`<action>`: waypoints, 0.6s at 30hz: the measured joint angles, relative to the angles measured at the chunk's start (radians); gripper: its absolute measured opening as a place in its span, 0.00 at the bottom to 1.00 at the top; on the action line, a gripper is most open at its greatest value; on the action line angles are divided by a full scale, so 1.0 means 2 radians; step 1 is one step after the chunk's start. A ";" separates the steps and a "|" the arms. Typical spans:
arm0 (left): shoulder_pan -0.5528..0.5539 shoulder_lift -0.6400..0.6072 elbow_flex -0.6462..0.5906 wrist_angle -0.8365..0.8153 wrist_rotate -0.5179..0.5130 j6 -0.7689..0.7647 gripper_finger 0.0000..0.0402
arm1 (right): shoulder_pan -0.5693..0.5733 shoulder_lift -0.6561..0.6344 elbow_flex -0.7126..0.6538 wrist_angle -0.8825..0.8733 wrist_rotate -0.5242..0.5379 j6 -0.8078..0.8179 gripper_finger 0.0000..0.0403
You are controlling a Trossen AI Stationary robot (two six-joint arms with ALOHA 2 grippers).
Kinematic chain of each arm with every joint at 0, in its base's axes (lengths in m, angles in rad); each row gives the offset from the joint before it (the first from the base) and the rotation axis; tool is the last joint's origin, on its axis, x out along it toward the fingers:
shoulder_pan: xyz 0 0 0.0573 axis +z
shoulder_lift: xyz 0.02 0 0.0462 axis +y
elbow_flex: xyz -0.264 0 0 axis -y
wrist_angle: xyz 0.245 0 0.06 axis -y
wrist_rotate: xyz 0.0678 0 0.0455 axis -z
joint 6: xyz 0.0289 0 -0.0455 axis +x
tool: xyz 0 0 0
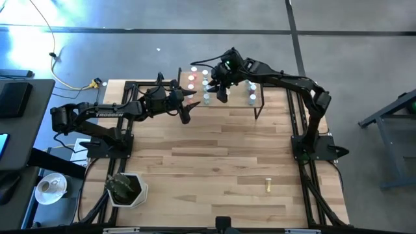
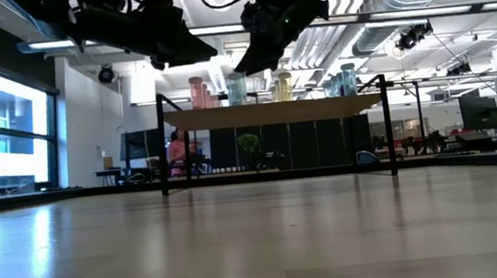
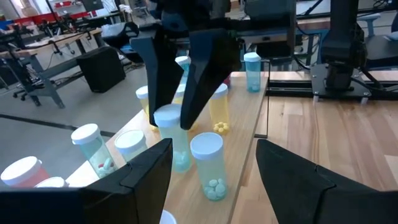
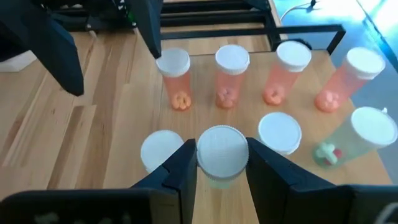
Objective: Pick and place medicine bottles onto shelf by color
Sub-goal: Put the light blue medicine bottle on the shelf
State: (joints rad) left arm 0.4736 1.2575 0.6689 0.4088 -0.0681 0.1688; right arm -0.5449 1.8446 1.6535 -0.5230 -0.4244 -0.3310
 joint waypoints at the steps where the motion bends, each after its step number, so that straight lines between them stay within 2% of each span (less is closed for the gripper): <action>1: 0.000 0.000 0.000 0.000 0.000 0.000 0.56 | 0.000 0.001 0.000 0.001 0.000 0.000 0.26; 18: 0.000 0.000 0.000 0.000 0.000 0.000 0.56 | 0.000 0.013 0.000 0.002 0.001 0.000 0.26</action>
State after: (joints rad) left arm 0.4736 1.2575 0.6689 0.4091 -0.0677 0.1688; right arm -0.5453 1.8715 1.6535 -0.5188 -0.4225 -0.3309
